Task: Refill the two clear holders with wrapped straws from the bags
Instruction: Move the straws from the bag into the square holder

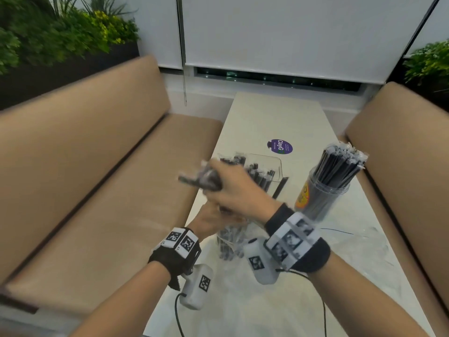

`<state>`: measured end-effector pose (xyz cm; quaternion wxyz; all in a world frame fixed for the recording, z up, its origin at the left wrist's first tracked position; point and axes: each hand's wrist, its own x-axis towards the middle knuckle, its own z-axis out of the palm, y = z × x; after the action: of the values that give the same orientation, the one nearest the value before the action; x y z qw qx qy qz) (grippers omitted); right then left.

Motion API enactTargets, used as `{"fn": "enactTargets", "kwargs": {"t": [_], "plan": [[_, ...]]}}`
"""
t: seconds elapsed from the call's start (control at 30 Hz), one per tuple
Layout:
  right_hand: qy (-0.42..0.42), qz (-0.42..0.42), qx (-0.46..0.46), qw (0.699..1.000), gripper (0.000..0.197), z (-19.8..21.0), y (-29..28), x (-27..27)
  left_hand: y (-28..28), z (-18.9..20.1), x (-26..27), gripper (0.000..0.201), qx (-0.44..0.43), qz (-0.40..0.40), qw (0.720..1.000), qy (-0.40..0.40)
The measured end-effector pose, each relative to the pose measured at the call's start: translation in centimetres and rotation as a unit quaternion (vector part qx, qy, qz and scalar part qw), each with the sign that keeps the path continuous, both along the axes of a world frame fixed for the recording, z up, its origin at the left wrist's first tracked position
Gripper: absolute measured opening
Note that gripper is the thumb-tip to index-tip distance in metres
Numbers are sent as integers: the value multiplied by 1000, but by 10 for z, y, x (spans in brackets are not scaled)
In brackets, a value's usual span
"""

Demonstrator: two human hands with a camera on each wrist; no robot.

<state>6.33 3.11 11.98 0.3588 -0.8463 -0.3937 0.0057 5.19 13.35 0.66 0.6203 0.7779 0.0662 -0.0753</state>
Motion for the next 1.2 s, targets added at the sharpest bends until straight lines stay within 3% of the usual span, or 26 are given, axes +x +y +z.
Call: {"fn": "enactTargets", "kwargs": {"t": [0.1,0.17,0.27,0.33,0.4,0.5,0.6,0.73,0.83,0.93,1.0,1.1,1.2], "plan": [[-29,-73,224,972,34,66,-24,17,8,5,-9,38,-23,-11,999,-21],[-48,-107,351,929,19,113,-50,38,17,1,-17,39,-33,0,999,-34],[-139,-176,435,872,31,154,-76,71,33,-6,-28,53,-46,30,998,-19],[-197,-219,400,868,33,150,-69,86,42,-9,-33,56,-52,55,997,-3],[-215,-197,325,900,27,120,-48,90,46,-10,-40,52,-53,70,996,-7],[-190,-156,197,949,30,50,-21,86,49,-10,-46,48,-53,76,996,-7],[-147,-197,189,951,37,8,-14,91,51,-11,-51,49,-59,90,994,-6],[29,-323,312,893,54,-5,-34,108,50,-11,-52,48,-62,95,993,-15],[162,-388,335,843,65,-20,-60,127,50,-14,-52,56,-64,91,994,-13],[209,-397,254,857,74,-22,-78,131,48,-14,-50,61,-61,78,995,-10],[169,-397,208,878,72,-8,-87,123,47,-12,-48,62,-55,73,996,-9],[60,-387,224,893,51,20,-96,96,44,-8,-44,63,-46,63,997,-6],[77,-315,258,910,45,20,-91,56,41,-2,-41,63,-39,61,997,-4]]}}
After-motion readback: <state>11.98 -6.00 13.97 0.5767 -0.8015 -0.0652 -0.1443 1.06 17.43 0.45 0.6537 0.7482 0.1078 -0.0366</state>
